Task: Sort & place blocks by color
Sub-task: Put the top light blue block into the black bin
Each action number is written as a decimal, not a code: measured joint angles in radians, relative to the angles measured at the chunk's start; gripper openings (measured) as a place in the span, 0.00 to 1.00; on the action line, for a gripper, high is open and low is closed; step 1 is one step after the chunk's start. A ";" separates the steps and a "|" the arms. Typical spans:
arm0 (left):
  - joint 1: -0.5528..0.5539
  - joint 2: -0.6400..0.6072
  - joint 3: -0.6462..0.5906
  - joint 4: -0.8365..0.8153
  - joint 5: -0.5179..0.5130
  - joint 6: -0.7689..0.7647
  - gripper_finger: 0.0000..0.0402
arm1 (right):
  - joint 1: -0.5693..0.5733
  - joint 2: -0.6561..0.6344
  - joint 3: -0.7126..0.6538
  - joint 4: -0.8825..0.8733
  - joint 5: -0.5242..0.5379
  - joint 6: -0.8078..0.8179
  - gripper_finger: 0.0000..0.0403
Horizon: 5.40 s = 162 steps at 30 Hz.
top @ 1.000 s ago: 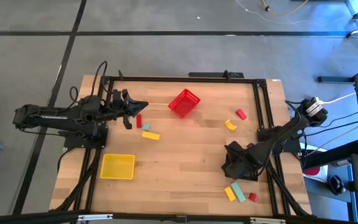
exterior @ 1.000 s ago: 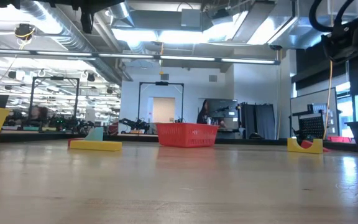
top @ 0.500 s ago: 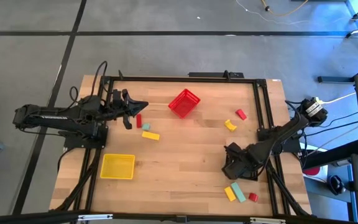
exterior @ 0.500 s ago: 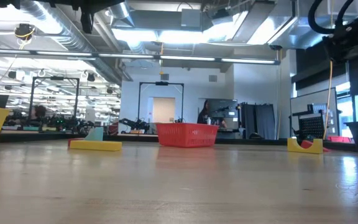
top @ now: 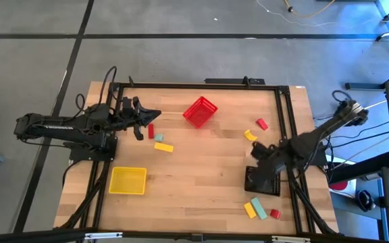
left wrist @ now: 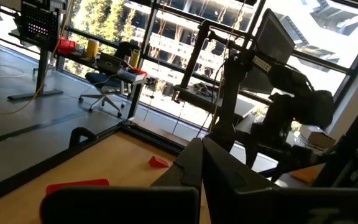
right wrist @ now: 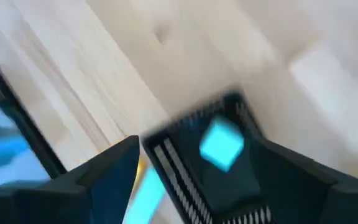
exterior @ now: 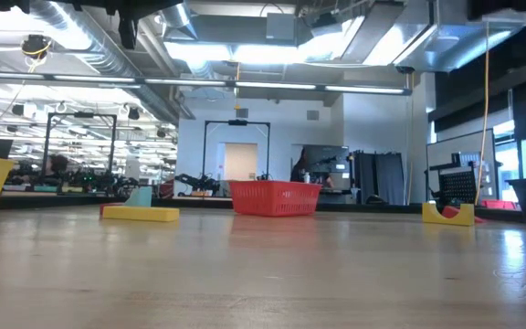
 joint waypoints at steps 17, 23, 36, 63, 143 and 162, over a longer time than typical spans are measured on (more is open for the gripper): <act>0.000 0.000 0.000 0.000 0.000 0.000 0.00 | -0.325 -0.059 0.015 0.180 0.225 -0.410 0.64; 0.000 0.000 0.000 -0.001 0.000 0.001 0.00 | -0.349 -0.059 0.014 0.181 0.190 -0.492 0.47; 0.051 0.035 0.036 -0.206 0.016 -0.019 0.20 | -0.401 -0.148 -0.103 0.298 0.067 -0.516 0.01; 0.193 0.623 0.263 -0.902 0.331 0.648 0.61 | -0.417 -0.166 -0.103 0.313 0.113 -0.520 0.00; 0.140 0.696 0.328 0.306 0.211 -0.792 0.31 | -0.469 0.218 0.112 0.974 0.314 -1.307 0.92; 0.145 0.696 0.328 0.330 0.264 -0.846 0.31 | -0.496 0.316 0.182 1.136 0.408 -1.401 0.77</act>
